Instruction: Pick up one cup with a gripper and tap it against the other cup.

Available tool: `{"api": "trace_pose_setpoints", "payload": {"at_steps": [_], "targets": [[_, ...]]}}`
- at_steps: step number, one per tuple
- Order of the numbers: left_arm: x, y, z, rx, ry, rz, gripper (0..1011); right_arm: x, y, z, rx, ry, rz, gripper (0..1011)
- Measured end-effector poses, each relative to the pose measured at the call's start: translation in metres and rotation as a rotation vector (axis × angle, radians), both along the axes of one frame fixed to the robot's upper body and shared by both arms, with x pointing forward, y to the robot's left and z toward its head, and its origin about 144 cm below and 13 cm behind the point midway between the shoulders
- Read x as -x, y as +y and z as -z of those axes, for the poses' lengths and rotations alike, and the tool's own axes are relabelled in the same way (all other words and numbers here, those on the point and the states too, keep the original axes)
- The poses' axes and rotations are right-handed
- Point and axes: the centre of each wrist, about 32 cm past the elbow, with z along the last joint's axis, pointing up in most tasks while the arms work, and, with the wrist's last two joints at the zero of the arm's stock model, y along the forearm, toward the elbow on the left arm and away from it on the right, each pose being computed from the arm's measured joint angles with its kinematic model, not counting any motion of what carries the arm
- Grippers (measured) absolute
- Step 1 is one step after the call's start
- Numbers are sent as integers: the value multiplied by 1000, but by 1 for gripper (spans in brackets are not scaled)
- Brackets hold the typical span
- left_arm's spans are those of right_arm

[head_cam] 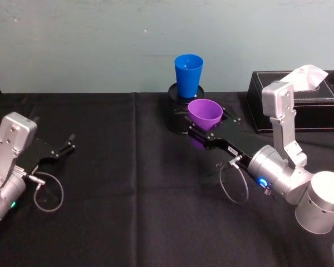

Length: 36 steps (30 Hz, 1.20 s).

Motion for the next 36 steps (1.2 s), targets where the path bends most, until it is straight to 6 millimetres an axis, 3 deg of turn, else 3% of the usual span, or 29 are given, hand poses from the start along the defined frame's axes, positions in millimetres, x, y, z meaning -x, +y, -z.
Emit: {"api": "trace_pose_setpoints", "payload": {"at_steps": [36], "targets": [[0, 0, 0, 0, 0, 0, 1000, 0, 0, 0, 1, 1, 0, 731]]}}
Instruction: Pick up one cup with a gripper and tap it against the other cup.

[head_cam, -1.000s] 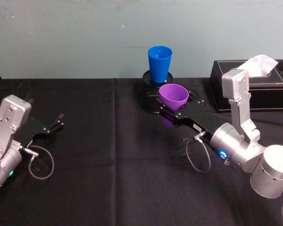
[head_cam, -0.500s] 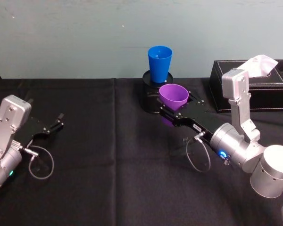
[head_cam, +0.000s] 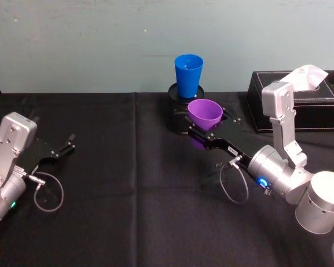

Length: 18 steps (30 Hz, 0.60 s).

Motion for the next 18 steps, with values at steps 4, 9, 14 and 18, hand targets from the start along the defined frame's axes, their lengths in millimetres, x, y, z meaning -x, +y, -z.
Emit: {"api": "trace_pose_setpoints", "payload": {"at_steps": [4, 9, 14, 18], "targets": [[0, 0, 0, 0, 0, 0, 1000, 0, 0, 0, 0, 0, 0, 731], [0, 0, 0, 0, 0, 0, 1000, 0, 0, 0, 0, 0, 0, 731], [0, 0, 0, 0, 0, 0, 1000, 0, 0, 0, 0, 0, 0, 731], [0, 0, 0, 0, 0, 0, 1000, 0, 0, 0, 0, 0, 0, 731]]}}
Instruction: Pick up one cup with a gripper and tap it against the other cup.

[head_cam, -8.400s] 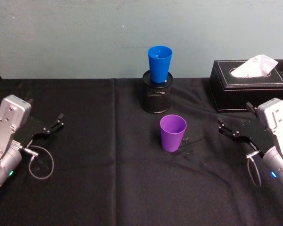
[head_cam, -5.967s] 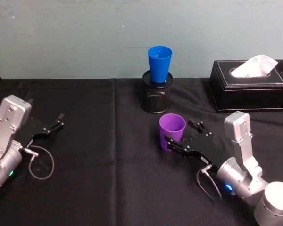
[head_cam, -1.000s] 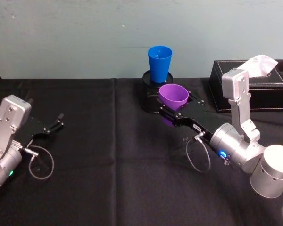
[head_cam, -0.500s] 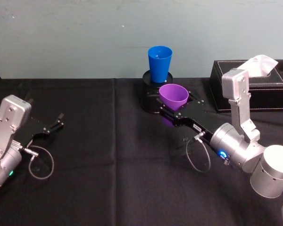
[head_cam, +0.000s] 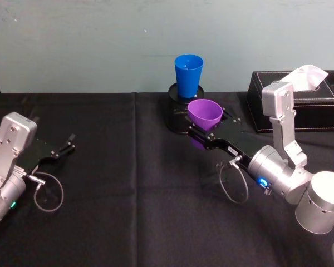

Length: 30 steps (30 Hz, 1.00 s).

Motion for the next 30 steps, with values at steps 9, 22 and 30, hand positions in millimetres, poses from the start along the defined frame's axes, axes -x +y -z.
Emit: {"api": "trace_pose_setpoints", "payload": {"at_steps": [9, 22, 30], "targets": [[0, 0, 0, 0, 0, 0, 1000, 0, 0, 0, 0, 0, 0, 731], [0, 0, 0, 0, 0, 0, 1000, 0, 0, 0, 0, 0, 0, 731], [0, 0, 0, 0, 0, 0, 1000, 0, 0, 0, 0, 0, 0, 731]]}}
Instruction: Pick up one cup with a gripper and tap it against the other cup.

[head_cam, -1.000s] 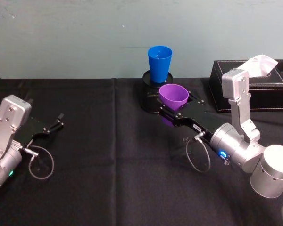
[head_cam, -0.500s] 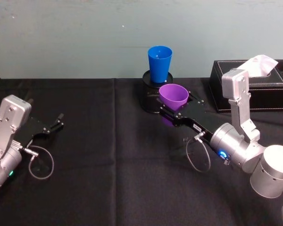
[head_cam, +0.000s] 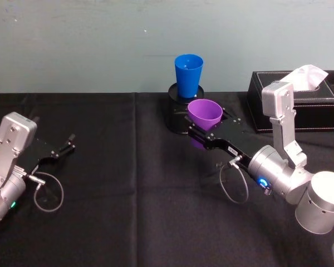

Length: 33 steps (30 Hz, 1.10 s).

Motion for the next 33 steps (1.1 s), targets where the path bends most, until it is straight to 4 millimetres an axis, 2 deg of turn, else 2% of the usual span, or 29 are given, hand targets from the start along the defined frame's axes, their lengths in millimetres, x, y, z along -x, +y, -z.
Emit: {"api": "trace_pose_setpoints", "payload": {"at_steps": [33], "targets": [[0, 0, 0, 0, 0, 0, 1000, 0, 0, 0, 0, 0, 0, 731]]}}
